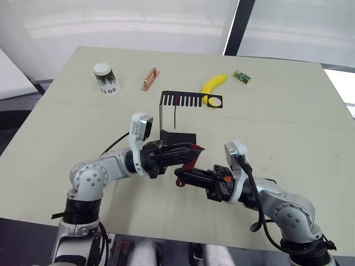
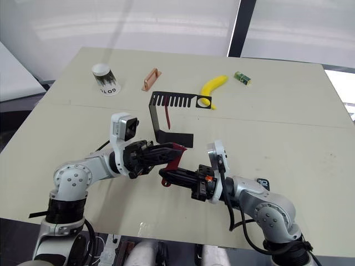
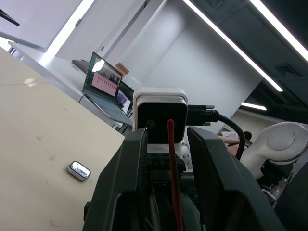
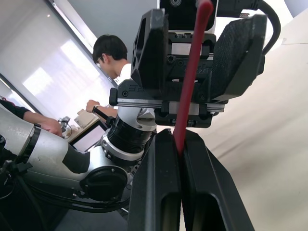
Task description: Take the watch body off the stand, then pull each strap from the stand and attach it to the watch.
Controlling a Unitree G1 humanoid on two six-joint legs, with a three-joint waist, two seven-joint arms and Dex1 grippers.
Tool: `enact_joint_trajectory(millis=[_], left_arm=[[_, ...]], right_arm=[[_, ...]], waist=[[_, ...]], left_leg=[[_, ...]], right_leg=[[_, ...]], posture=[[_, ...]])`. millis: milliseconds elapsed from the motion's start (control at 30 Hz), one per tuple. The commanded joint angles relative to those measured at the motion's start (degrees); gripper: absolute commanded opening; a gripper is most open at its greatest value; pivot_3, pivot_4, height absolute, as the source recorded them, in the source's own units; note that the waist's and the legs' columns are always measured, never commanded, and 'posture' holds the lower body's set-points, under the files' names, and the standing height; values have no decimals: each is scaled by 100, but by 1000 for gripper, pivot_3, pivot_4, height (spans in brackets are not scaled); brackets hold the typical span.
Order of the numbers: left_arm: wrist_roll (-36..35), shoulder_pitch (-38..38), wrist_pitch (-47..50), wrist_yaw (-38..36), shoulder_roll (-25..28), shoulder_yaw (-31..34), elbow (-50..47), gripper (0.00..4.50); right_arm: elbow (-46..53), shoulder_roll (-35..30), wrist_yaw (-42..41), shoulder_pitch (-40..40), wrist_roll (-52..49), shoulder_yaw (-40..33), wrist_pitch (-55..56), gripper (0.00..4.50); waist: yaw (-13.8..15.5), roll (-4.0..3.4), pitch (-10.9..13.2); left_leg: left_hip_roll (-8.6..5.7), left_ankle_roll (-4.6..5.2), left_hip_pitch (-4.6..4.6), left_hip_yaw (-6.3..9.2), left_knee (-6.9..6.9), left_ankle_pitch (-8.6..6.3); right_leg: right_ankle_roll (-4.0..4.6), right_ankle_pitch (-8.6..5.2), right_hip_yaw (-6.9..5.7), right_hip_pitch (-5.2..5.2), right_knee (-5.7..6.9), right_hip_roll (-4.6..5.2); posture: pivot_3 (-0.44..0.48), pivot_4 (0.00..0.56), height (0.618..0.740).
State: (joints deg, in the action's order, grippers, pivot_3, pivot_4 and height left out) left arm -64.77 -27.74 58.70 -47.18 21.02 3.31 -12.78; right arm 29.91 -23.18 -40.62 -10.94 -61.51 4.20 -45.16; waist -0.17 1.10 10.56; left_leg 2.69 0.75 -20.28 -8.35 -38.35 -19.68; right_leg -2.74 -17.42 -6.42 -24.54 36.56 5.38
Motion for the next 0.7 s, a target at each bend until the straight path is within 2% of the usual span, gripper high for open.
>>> enact_joint_trajectory(millis=[33, 567, 600, 667, 700], left_arm=[[-74, 73, -54, -59, -39, -42, -181, 1445], [-121, 153, -63, 13, -204, -53, -197, 1445], [-120, 156, -67, 14, -208, -52, -198, 881], [-123, 167, -71, 22, -215, -46, -199, 206], [-123, 173, -75, 24, -217, -43, -201, 52]], right_arm=[[203, -2, -60, -16, -89, -10, 45, 0], [237, 30, -9, -17, -106, 28, 31, 0], [238, 31, -8, -15, -106, 29, 35, 0], [237, 36, -5, -13, -102, 30, 43, 0], [237, 39, -4, -12, -101, 31, 45, 0]], waist=[[2, 0, 0], [3, 0, 0], [3, 0, 0], [3, 0, 0], [3, 0, 0]], left_leg=[[0, 0, 0, 0, 0, 0], [0, 0, 0, 0, 0, 0], [0, 0, 0, 0, 0, 0], [0, 0, 0, 0, 0, 0], [0, 0, 0, 0, 0, 0]], right_leg=[[0, 0, 0, 0, 0, 0], [0, 0, 0, 0, 0, 0], [0, 0, 0, 0, 0, 0], [0, 0, 0, 0, 0, 0], [0, 0, 0, 0, 0, 0]], posture=[[0, 150, 729], [0, 150, 729], [0, 150, 729], [0, 150, 729], [0, 150, 729]])
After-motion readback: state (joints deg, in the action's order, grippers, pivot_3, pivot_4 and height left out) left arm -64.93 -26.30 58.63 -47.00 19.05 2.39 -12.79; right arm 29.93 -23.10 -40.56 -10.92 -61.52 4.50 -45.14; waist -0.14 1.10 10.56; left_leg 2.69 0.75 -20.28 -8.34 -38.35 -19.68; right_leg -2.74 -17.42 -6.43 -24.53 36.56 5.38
